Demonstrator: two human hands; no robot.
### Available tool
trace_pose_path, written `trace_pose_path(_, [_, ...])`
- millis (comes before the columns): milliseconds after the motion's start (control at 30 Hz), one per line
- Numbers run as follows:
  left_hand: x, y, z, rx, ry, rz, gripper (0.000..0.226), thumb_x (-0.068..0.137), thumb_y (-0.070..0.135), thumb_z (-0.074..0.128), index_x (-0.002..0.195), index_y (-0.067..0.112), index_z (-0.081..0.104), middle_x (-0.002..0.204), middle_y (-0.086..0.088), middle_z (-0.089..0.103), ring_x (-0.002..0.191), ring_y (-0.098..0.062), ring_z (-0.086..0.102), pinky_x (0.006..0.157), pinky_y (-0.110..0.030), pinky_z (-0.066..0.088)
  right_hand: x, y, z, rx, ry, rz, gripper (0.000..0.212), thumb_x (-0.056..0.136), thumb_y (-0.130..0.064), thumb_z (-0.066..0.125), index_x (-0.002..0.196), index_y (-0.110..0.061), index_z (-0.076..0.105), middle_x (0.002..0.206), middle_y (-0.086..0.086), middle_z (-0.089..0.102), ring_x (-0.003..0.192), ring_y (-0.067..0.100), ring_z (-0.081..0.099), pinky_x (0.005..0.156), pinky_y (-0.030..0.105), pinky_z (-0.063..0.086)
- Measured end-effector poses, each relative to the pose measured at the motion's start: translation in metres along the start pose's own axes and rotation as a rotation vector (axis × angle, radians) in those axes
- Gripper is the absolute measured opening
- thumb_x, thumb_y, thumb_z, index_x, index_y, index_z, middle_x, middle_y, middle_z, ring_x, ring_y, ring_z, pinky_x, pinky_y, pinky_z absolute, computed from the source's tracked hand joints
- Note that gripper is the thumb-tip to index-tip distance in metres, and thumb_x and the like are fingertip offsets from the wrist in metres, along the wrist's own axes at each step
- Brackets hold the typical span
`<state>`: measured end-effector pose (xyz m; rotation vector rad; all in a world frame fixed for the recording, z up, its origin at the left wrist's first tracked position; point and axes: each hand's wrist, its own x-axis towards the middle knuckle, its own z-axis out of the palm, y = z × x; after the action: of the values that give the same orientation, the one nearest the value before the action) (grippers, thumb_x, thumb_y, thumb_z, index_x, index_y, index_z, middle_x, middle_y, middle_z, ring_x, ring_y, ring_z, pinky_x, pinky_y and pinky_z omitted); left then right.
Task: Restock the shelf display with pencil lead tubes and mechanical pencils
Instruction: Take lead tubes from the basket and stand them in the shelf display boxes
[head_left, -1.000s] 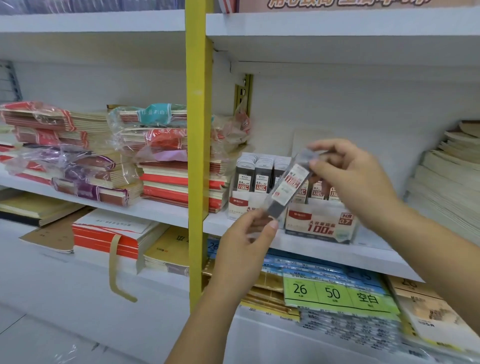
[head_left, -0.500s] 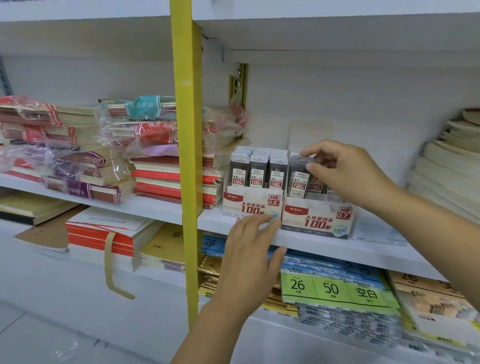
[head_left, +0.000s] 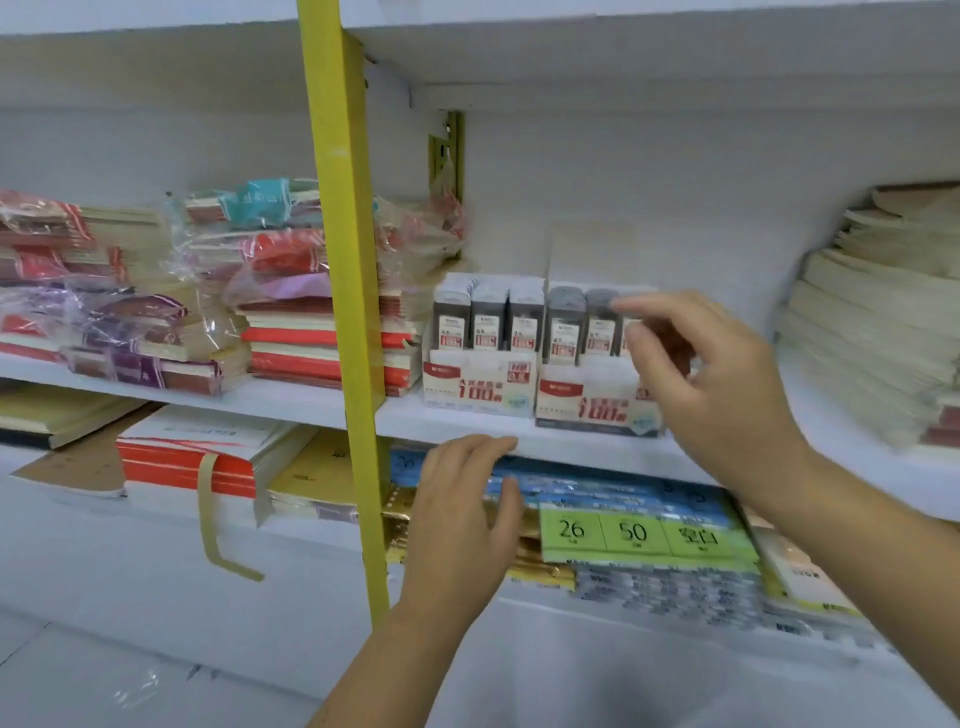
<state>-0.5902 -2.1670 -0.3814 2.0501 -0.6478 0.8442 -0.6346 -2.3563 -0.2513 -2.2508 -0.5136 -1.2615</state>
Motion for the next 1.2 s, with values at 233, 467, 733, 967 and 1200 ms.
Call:
trace_pose_path(233, [-0.127, -0.04, 0.037, 0.068, -0.993, -0.296, 0.049, 0.1, 0.032, 0.057, 0.146, 0.023, 0.044, 0.147, 0.0, 0.041, 0.131, -0.019, 0.047, 0.103, -0.027, 0.038, -0.237, 0.044, 0.038, 0.17, -0.521, 0.904, 0.019, 0.097, -0.023, 0.052, 0.101, -0.04, 0.06, 0.093, -0.003, 0.066, 0.075, 0.018, 0.059, 0.062, 0.028, 0.044])
trace_pose_path(467, [-0.276, -0.092, 0.1, -0.003, -1.226, -0.795, 0.05, 0.092, 0.022, 0.071, 0.138, 0.019, 0.05, 0.126, 0.004, 0.054, 0.122, -0.024, 0.054, 0.091, -0.011, 0.041, -0.44, 0.076, 0.079, 0.007, -1.115, 1.291, 0.046, 0.087, -0.024, 0.07, 0.13, -0.015, 0.057, 0.132, 0.007, 0.059, 0.114, 0.021, 0.058, 0.082, 0.019, 0.04])
trace_pose_path(733, [-0.339, -0.119, 0.137, 0.158, -1.289, -0.659, 0.061, 0.087, 0.038, 0.073, 0.142, 0.023, 0.052, 0.142, -0.003, 0.055, 0.133, -0.023, 0.044, 0.111, -0.031, 0.032, -0.504, 0.083, 0.117, -0.12, -1.364, 1.238, 0.082, 0.068, -0.052, 0.08, 0.134, -0.019, 0.044, 0.139, 0.007, 0.044, 0.129, 0.027, 0.036, 0.108, 0.035, 0.031])
trace_pose_path(967, [-0.353, -0.119, 0.167, 0.19, -1.281, -0.611, 0.051, 0.089, 0.029, 0.071, 0.138, 0.024, 0.056, 0.139, -0.001, 0.055, 0.13, -0.022, 0.045, 0.115, -0.04, 0.035, -0.525, 0.075, 0.115, -0.042, -1.134, 1.236, 0.058, 0.076, -0.043, 0.075, 0.126, -0.027, 0.052, 0.124, 0.002, 0.046, 0.115, 0.021, 0.048, 0.094, 0.027, 0.038])
trace_pose_path(1200, [-0.351, -0.12, 0.172, 0.23, -1.302, -0.56, 0.035, 0.091, 0.027, 0.068, 0.125, 0.027, 0.063, 0.129, 0.002, 0.057, 0.124, -0.021, 0.048, 0.107, -0.034, 0.038, -0.533, 0.059, 0.111, 0.053, -1.009, 1.414, 0.053, 0.075, -0.032, 0.08, 0.108, -0.031, 0.038, 0.093, -0.016, 0.051, 0.077, -0.002, 0.054, 0.06, 0.009, 0.038])
